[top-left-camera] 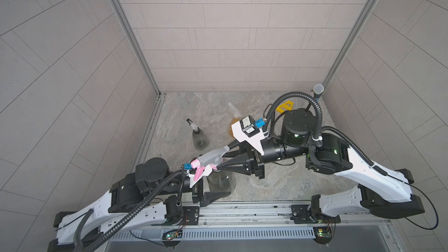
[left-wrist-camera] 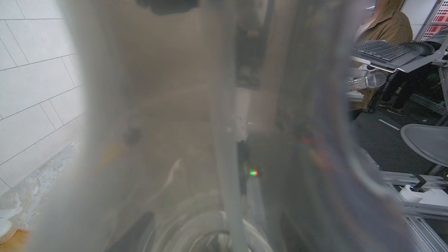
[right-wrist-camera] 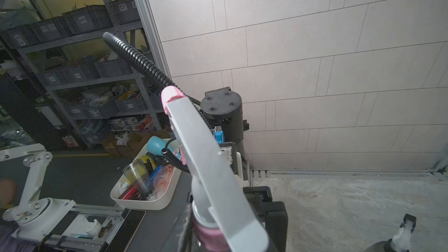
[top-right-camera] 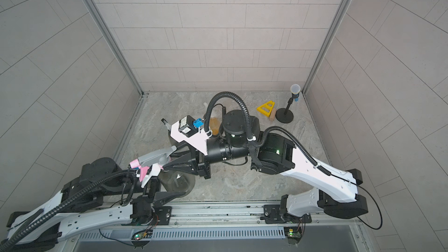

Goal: Attach spray nozzles to spray bottles
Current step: Screw the spray nozzle on the spray bottle.

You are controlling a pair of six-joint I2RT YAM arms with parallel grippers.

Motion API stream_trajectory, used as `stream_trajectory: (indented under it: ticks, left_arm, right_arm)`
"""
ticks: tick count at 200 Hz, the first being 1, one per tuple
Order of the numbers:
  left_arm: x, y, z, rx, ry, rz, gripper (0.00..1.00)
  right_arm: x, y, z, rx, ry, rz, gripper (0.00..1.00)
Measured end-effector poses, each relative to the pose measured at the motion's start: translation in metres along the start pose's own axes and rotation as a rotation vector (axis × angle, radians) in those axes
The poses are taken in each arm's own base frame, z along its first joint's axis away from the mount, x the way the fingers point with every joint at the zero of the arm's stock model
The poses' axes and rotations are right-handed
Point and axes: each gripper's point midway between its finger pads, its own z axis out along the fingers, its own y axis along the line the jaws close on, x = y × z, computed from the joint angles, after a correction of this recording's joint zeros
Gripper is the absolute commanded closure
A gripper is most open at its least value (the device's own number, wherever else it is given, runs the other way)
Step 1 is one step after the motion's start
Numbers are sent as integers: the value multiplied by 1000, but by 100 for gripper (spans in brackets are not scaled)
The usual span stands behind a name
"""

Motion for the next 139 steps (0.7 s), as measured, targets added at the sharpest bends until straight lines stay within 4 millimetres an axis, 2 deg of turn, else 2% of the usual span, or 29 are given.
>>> stream_trajectory:
  ticks: [29, 89, 120, 139]
  left_arm:
    - [-1, 13, -2, -78, 6, 9, 100]
    - [-10, 46, -8, -276, -18, 34, 100]
    - [-15, 61, -14, -363, -34, 21, 100]
    - [-12, 66, -15, -395, -26, 11, 100]
  right_arm:
    - [-1, -6, 1, 107, -13, -4, 77]
    - [-2, -24, 9, 504, -50, 45, 79]
    - [-8, -37, 12, 629, -99, 73, 72]
    - [-4, -31, 11, 600, -105, 59, 66]
